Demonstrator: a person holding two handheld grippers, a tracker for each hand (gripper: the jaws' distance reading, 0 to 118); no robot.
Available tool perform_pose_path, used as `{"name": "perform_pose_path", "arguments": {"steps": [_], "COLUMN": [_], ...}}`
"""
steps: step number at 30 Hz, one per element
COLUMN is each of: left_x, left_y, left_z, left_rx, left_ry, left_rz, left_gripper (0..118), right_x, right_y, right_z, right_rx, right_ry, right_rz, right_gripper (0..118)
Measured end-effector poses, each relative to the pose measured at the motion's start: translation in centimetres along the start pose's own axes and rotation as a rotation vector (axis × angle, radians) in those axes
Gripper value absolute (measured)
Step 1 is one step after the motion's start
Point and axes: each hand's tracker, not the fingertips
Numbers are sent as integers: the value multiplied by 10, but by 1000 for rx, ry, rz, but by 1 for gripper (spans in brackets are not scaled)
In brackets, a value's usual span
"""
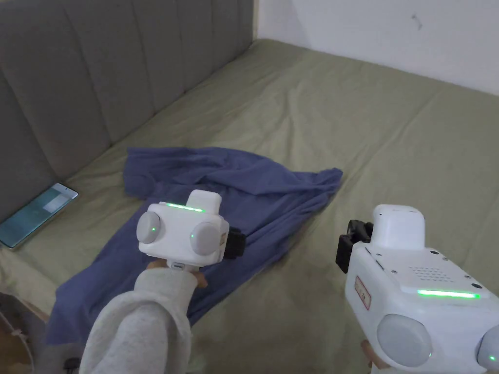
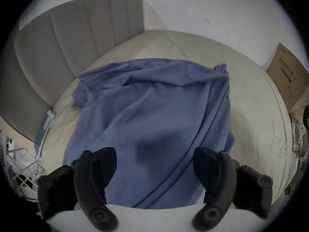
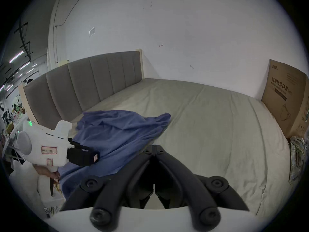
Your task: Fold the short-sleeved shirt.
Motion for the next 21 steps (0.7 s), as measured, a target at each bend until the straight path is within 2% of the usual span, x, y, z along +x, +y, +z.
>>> {"name": "perform_pose_path", "arguments": {"steps": [4,7,10,12,13,14,17,21], "left_x": [7,5,0,-1,-2,-6,-16,-16], "left_y": [-6,-7,-2,-1,-1,-2,-6,3], "left_z": [-30,-30,-27,-27,-27,-29,-34,-25], "left_rx": [-119,-100,-101,-90,-82,-71,-69,-81], "left_ry": [-12,-13,-4,4,8,10,-18,-16], "left_rz": [-14,7,46,56,60,79,213,180], "left_gripper": [101,98,63,32,10,2,2,2], "right_x": [0,0,2,4,5,5,7,13], "right_y": [-1,-3,-5,-6,-6,-6,-5,-3], "right_z": [-6,-9,-12,-12,-11,-10,-4,2], "right_rx": [-18,-30,-45,-53,-52,-52,-48,-38], "right_ry": [4,1,-8,-6,-5,-8,-11,-21], "right_rz": [0,5,-2,-16,-18,-18,-14,-19], "right_gripper": [0,0,0,0,0,0,0,0]}}
